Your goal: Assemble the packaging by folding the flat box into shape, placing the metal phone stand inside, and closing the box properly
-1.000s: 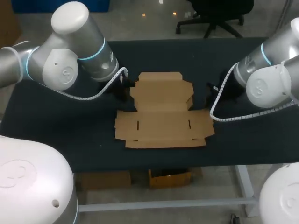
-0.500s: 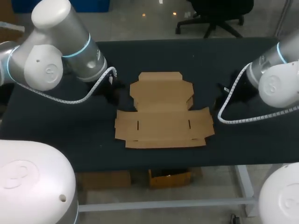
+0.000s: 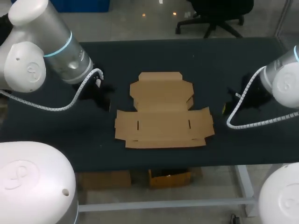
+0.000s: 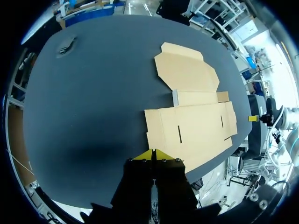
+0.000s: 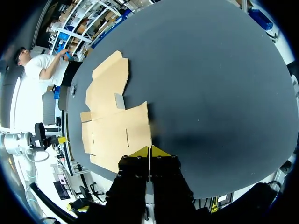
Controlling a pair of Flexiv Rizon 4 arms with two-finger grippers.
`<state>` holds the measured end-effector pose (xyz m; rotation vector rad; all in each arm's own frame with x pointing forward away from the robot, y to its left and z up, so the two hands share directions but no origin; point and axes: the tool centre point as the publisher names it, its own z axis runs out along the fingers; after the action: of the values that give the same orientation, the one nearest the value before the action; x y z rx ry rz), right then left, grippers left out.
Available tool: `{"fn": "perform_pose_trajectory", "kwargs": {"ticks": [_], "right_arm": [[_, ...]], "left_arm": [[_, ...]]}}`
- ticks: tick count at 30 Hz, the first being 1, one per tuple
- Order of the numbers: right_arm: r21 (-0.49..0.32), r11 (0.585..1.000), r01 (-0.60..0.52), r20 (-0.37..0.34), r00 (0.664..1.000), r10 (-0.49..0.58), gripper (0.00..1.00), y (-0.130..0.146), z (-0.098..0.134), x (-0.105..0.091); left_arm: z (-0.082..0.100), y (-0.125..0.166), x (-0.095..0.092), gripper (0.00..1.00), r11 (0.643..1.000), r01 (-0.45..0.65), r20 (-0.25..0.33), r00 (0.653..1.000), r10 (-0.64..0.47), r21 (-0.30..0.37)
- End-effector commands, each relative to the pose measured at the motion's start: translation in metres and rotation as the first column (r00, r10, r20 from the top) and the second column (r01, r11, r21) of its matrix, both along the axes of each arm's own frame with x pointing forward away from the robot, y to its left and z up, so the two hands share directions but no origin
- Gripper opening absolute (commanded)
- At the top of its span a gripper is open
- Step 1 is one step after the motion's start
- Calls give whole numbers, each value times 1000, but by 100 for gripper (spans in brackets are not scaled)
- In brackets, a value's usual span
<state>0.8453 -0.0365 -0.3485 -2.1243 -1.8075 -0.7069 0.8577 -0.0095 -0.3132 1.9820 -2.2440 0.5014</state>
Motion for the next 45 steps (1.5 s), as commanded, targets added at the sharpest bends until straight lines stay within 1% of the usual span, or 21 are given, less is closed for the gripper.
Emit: {"fn": "perform_pose_trajectory", "kwargs": {"ticks": [1,23,26,28,33,37,42,45], "right_arm": [[72,997,-32,-11,999,33,0,-12,7,-2],[72,997,-32,-11,999,33,0,-12,7,-2],[72,997,-32,-11,999,33,0,-12,7,-2],[67,997,-26,-17,999,27,0,-14,6,-6],[67,998,-12,-17,1000,14,0,-19,5,-20],[79,997,-4,-31,999,6,0,-23,1,-33],[96,995,12,-37,999,-8,0,-28,-3,-49],[108,994,23,-42,999,-19,0,-29,-9,-56]], "left_arm": [[1,5,-6,0,1000,-1,11,1000,1,-8],[1,5,-6,0,1000,-1,11,1000,1,-8],[-2,8,-7,0,1000,-22,9,1000,22,0],[-3,9,-11,0,999,-49,5,999,49,12],[-4,11,-27,0,998,-60,12,998,60,1],[-6,11,-38,0,998,-62,10,998,62,-10],[-8,11,-52,0,997,-65,0,998,65,-42],[-13,10,-61,0,996,-61,-7,998,61,-59]]}}
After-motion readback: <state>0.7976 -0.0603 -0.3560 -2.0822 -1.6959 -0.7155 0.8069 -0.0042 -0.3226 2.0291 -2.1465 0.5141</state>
